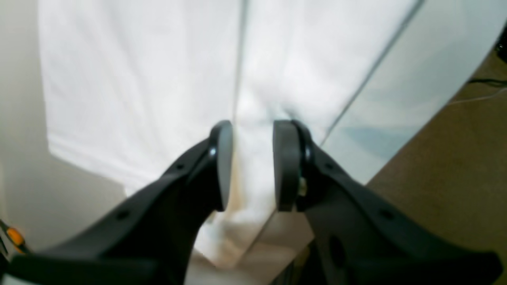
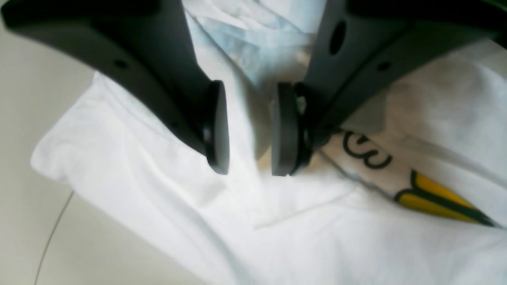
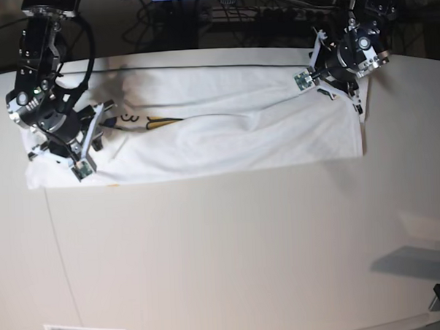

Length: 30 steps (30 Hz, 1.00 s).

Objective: Fold the T-shirt properly

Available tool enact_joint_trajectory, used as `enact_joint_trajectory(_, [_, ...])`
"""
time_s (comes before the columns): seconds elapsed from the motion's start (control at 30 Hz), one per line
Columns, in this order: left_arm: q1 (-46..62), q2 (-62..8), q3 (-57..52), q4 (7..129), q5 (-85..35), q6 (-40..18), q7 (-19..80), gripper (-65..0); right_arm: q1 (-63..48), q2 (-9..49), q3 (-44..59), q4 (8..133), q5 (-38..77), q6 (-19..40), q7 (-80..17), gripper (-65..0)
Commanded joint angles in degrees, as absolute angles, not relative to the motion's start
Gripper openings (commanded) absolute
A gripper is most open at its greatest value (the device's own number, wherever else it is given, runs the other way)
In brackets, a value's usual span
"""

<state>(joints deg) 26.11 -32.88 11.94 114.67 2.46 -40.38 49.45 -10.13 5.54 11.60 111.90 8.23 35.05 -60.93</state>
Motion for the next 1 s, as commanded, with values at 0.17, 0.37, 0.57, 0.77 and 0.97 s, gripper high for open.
enact_joint_trajectory(0.17, [25.4, -28.9, 10.2, 115.6, -1.8, -40.0, 39.8, -48.0, -9.8, 5.8, 11.6, 110.0, 8.6, 34.9, -59.9, -47.0])
enact_joint_trajectory(0.37, [19.9, -20.0, 8.8, 115.8, -7.3, -40.0, 36.9, -56.6, -9.8, 5.8, 11.6, 109.7, 8.6, 34.9, -59.8, -47.0])
enact_joint_trajectory(0.57, [19.9, -23.9, 10.9, 116.3, 0.1, -40.0, 42.2, -56.6, -10.0, 7.5, 11.6, 109.3, 8.5, 34.9, -59.8, -47.0])
enact_joint_trajectory(0.77, [19.6, -25.6, 2.2, 116.4, -12.7, -40.0, 39.8, -56.8, -9.8, 7.4, 11.6, 109.3, 8.5, 34.9, -59.8, -47.0])
enact_joint_trajectory(0.97, [19.5, -19.0, -7.4, 116.4, -28.5, -40.0, 38.5, -57.3, -9.8, 7.3, 11.6, 107.4, 8.5, 34.9, -59.7, -47.0])
